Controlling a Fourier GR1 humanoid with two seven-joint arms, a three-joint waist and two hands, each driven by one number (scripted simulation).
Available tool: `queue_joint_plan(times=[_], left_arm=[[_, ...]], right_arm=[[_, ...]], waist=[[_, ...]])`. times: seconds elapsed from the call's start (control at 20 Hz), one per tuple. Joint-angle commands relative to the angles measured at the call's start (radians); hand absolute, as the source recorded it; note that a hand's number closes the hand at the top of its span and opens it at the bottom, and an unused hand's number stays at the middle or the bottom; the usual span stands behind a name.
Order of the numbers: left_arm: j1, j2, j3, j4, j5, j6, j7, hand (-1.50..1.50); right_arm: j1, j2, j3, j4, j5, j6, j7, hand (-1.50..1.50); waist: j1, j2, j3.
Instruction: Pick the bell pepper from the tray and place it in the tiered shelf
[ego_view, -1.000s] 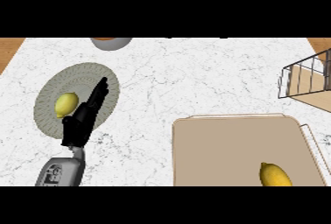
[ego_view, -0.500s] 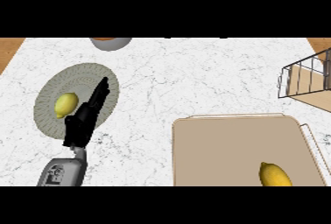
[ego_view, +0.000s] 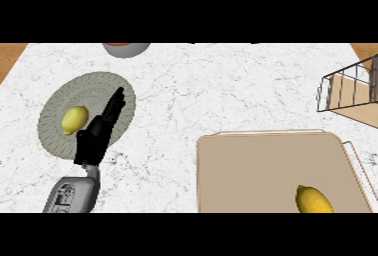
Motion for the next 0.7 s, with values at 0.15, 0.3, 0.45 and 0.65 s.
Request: queue_joint_plan(times=[0.15,0.3,0.45,0.65], left_arm=[[0.029,-0.006,-0.011,-0.08,0.002,0.003,0.047,0.0],[0.051,0.004,-0.018,-0.094,-0.005,-0.009,0.05,0.0],[-0.005,0.007,-0.003,-0.076,0.004,-0.013,0.075,0.0],[0.026,0.028,0.023,-0.085,0.02,-0.022,0.052,0.0]], right_arm=[[0.072,-0.011,-0.012,0.028,0.04,-0.04,0.081,-1.5],[0.063,-0.04,-0.055,-0.012,-0.067,-0.003,0.098,-1.5],[0.097,0.012,-0.077,-0.044,-0.16,-0.034,0.036,-1.5],[0.079,-0.028,-0.116,-0.013,-0.299,0.006,-0.03,-1.5]], waist=[[-0.001,-0.003,0.001],[-0.002,-0.003,0.001],[-0.006,-0.003,0.001],[-0.002,-0.003,0.001]])
